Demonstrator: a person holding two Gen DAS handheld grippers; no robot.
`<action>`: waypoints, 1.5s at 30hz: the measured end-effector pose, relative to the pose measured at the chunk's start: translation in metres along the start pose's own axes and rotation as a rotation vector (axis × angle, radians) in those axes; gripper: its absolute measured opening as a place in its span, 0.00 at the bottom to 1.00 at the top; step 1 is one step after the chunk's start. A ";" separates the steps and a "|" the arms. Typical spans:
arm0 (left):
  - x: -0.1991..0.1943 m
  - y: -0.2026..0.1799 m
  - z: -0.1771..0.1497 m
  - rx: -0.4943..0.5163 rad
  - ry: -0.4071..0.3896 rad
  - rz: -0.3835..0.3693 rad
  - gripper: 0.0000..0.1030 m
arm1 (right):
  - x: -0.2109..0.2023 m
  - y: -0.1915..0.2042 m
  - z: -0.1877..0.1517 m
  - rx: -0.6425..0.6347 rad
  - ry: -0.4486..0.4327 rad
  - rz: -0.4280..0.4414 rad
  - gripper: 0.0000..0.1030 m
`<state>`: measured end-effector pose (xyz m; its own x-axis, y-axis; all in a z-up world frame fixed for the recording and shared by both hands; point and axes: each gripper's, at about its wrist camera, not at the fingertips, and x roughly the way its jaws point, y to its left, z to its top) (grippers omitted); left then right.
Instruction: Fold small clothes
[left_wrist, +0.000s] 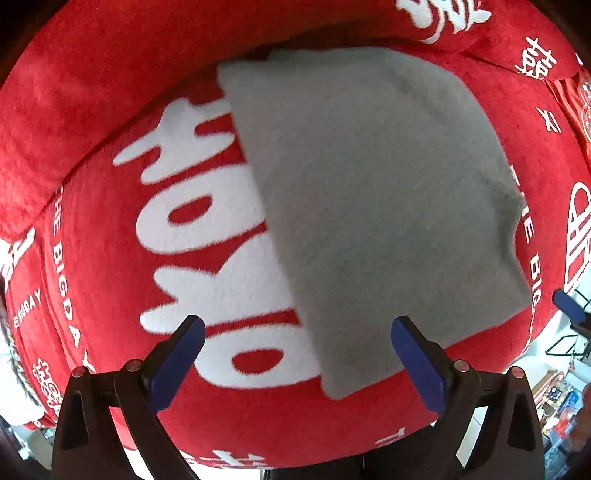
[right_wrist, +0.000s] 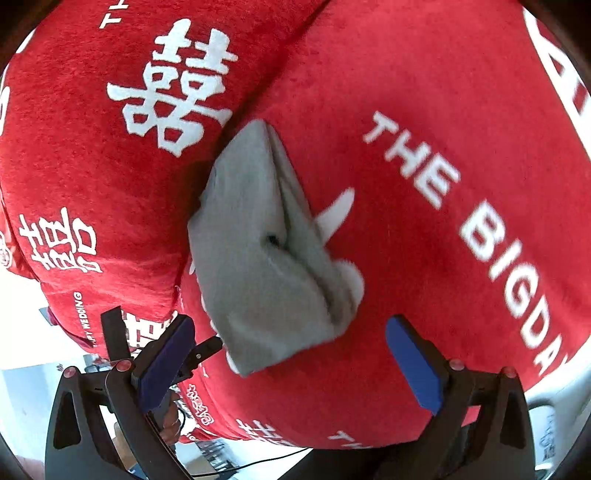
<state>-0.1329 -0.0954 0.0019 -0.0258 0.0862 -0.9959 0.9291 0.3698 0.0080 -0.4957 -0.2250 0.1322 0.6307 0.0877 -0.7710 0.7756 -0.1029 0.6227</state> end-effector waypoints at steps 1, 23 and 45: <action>0.000 -0.003 0.003 -0.001 -0.007 -0.003 0.98 | 0.001 -0.002 0.008 0.004 0.014 0.002 1.00; 0.028 -0.006 0.039 -0.218 -0.069 -0.089 0.98 | 0.073 0.038 0.076 -0.177 0.261 -0.082 1.00; 0.031 0.009 0.022 -0.240 -0.065 -0.125 0.98 | 0.096 0.036 0.093 -0.224 0.322 -0.146 1.00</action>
<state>-0.1169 -0.1095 -0.0307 -0.1042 -0.0307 -0.9941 0.8060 0.5830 -0.1025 -0.4097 -0.3123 0.0679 0.4616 0.3940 -0.7948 0.8215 0.1483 0.5506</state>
